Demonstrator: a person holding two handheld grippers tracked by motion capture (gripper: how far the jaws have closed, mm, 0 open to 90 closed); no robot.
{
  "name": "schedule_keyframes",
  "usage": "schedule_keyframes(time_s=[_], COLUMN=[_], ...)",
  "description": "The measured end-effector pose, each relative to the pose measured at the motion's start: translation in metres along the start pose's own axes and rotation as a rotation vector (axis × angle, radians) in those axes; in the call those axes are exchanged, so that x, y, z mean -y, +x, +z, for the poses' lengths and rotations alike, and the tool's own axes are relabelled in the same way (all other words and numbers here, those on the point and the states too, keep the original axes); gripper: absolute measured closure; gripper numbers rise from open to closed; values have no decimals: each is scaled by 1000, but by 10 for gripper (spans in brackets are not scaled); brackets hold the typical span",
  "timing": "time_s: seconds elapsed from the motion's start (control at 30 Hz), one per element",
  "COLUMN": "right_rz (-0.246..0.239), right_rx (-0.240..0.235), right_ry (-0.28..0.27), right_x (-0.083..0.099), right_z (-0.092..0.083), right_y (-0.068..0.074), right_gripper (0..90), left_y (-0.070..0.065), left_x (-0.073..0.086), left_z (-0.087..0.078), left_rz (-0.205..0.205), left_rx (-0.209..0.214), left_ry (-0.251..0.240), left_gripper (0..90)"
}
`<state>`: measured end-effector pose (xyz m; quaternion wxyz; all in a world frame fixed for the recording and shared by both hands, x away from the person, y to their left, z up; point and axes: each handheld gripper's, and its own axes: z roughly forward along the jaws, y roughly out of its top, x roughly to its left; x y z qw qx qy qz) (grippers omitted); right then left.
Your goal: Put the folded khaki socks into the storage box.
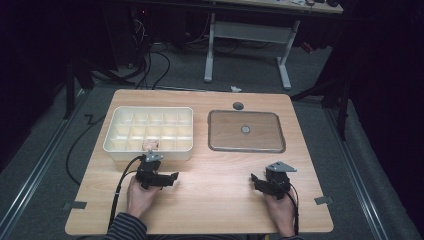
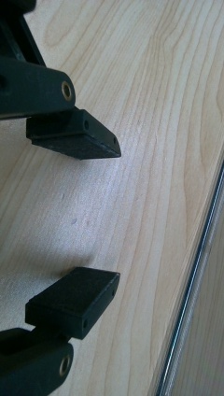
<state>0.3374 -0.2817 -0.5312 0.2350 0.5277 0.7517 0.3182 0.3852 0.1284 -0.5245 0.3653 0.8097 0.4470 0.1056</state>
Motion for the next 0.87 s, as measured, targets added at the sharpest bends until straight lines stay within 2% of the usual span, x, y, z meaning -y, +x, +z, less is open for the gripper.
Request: schedule_keyframes(time_s=[0.23, 0.33, 0.37, 0.4, 0.5, 0.87], right_rz=[0, 0, 0, 0, -1, -1], right_rx=[0, 0, 0, 0, -2, -2], right_ry=[0, 0, 0, 0, 0, 0], right_x=[0, 0, 0, 0, 0, 0], right_z=[0, 0, 0, 0, 0, 0], right_y=[0, 0, 0, 0, 0, 0], right_gripper=[344, 344, 344, 343, 342, 342], left_y=[-2, -5, -6, -7, -6, -6], left_x=[3, 6, 9, 10, 10, 10], left_z=[4, 7, 9, 9, 9, 9], left_rz=[15, 59, 88, 93, 82, 81], left_rx=[-38, -79, -103, -112, -115, -118], left_ry=[-9, -27, -45, -50, -56, -56], left_gripper=[148, 152, 154, 154, 182, 185])
